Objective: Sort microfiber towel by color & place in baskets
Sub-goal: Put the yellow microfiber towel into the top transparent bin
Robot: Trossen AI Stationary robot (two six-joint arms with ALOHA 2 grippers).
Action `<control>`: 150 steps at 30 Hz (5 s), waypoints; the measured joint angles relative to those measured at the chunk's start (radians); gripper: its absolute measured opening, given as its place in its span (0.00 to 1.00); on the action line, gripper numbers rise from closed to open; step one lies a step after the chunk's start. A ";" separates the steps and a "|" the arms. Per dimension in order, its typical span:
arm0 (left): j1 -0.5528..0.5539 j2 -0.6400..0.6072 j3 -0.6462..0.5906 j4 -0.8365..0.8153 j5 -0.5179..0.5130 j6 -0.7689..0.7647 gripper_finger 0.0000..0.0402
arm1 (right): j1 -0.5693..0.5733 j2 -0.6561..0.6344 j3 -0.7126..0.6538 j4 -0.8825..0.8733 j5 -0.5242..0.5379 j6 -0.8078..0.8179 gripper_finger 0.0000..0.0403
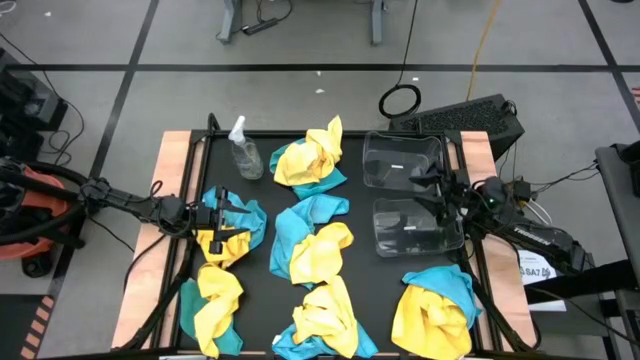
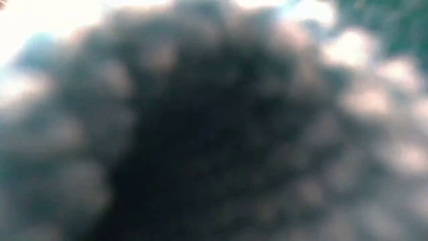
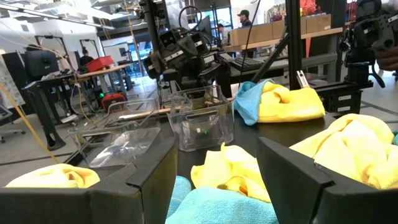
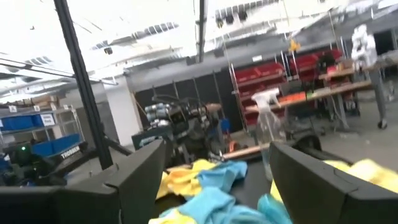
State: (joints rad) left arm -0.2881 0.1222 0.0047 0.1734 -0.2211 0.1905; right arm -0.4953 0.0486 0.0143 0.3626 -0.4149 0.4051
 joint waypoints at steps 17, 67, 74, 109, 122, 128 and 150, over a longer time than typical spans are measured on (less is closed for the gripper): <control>0.000 0.000 0.000 -0.001 0.000 0.000 0.56 | 0.000 0.008 0.000 0.188 0.039 0.033 0.70; 0.000 0.000 0.000 -0.002 0.000 0.000 0.56 | 0.235 1.869 1.475 -0.642 0.548 -0.766 0.70; 0.000 0.000 0.000 -0.003 0.000 0.000 0.56 | 0.220 1.947 1.564 -0.757 0.637 -0.769 0.68; 0.000 0.002 0.000 -0.002 0.000 0.000 0.56 | 0.186 1.983 1.575 -0.700 0.630 -0.729 0.01; 0.000 0.002 0.000 -0.003 0.000 0.000 0.56 | 0.233 1.686 1.802 -0.833 0.678 -0.789 0.00; 0.000 0.002 0.000 -0.002 0.000 0.000 0.56 | 0.217 1.556 1.920 -1.061 0.754 -0.785 0.00; 0.000 0.002 0.000 -0.002 0.000 0.000 0.56 | 0.057 1.423 1.757 -1.826 0.943 -0.547 0.00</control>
State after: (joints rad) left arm -0.2878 0.1242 0.0044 0.1709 -0.2207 0.1905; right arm -0.4379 1.4712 1.7710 -1.4631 0.5283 -0.1422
